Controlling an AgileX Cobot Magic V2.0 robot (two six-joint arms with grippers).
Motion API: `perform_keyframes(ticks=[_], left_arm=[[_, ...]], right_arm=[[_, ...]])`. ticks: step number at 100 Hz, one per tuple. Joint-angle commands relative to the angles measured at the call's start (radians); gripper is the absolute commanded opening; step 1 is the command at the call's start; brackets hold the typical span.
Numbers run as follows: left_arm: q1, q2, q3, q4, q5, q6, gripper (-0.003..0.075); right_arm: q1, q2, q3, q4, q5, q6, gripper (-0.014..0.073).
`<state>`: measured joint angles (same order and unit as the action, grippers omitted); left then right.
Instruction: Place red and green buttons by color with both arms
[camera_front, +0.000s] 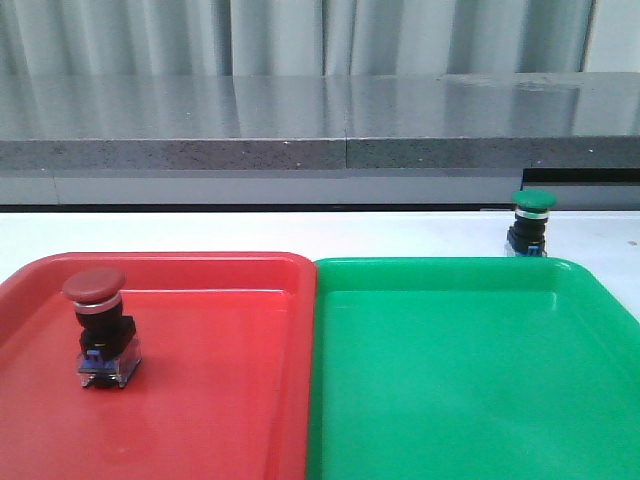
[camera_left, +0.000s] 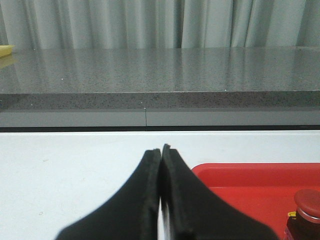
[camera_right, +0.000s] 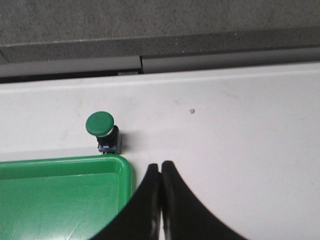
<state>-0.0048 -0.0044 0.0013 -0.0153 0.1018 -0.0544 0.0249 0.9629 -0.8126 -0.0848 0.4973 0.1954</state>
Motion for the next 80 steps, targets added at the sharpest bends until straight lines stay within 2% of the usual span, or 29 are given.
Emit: perform_keyframes(ticks=[1,7,22,29,47,80], left_arm=[[0.002,-0.031,0.013,-0.009,-0.073,-0.012,-0.002],[0.002,-0.031,0.013,-0.009,-0.073,-0.012,-0.002],[0.002,-0.031,0.013,-0.009,-0.073,-0.012,-0.002],[0.002,-0.031,0.013,-0.009,-0.073,-0.012,-0.002],[0.002,-0.031,0.013,-0.009,-0.073,-0.012,-0.002],[0.002,-0.031,0.013,-0.009,-0.073,-0.012,-0.002]], right_arm=[[0.025,0.073,-0.094,-0.009,0.024,-0.001,0.0025],[0.044,0.135,-0.144,-0.009,0.068,-0.001,0.0129],[0.105,0.261,-0.237,-0.008,0.113,0.009,0.0524],[0.128,0.315,-0.278,-0.008,0.124,0.052,0.062],[0.16,0.443,-0.363,-0.028,0.112,0.184,0.0602],[0.17,0.646,-0.511,-0.048,0.155,0.187,0.0573]])
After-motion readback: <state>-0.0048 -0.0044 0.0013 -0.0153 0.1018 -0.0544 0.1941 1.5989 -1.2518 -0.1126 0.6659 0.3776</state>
